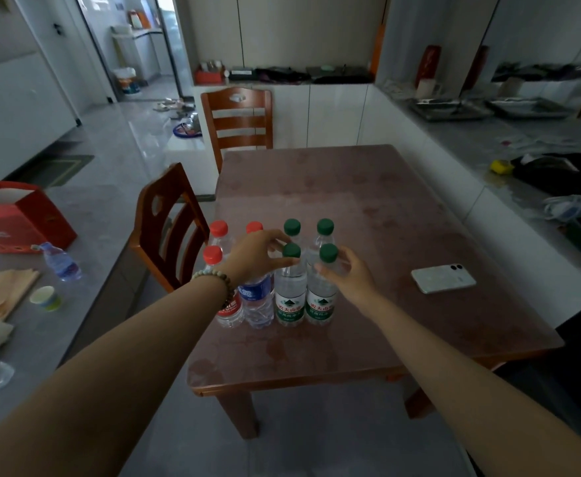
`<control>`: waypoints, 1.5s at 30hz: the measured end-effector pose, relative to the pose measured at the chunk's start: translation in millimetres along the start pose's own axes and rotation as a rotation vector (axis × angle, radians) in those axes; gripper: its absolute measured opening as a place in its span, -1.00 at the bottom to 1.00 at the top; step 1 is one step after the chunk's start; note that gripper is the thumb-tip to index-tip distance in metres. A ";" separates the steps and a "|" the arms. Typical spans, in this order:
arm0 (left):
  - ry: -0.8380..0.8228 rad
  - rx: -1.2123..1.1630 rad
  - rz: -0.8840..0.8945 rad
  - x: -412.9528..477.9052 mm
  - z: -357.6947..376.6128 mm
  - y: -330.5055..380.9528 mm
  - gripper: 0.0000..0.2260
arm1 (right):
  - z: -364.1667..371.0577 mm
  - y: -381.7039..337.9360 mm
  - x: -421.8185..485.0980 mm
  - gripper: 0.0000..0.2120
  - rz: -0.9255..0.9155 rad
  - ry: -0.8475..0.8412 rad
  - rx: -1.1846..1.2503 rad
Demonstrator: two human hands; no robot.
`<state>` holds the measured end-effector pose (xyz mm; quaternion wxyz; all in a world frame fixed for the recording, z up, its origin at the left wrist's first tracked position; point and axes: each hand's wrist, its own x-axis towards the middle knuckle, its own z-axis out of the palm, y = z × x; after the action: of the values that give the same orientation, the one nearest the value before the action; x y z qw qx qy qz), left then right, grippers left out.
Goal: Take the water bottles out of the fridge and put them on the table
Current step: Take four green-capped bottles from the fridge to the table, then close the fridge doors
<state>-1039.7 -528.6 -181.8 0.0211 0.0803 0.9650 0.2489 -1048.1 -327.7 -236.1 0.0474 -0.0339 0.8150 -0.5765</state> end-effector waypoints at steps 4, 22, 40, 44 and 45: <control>0.047 -0.045 0.031 -1.0 -8.9 7.3 -0.56 | -26.3 -15.7 -6.1 -0.48 -0.011 0.003 -0.011; 0.093 -0.077 0.965 27.3 -12.5 296.0 -0.45 | -254.3 -141.1 -297.5 -0.29 0.178 0.910 -0.658; -0.467 -0.475 1.760 -367.3 14.1 430.7 -0.46 | -47.6 -298.1 -663.4 -0.31 0.694 1.412 -1.438; -0.528 -0.640 1.899 -440.8 -7.6 433.7 -0.50 | -26.4 -305.7 -704.9 -0.28 0.745 1.448 -1.490; -0.560 -0.699 1.910 -455.9 -14.4 433.0 -0.50 | -23.5 -304.8 -716.2 -0.26 0.758 1.468 -1.459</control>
<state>-528.8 -237.1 40.6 0.0603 0.8509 0.3365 0.3989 -339.3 -328.5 86.4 -0.3059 0.5494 0.7471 0.2155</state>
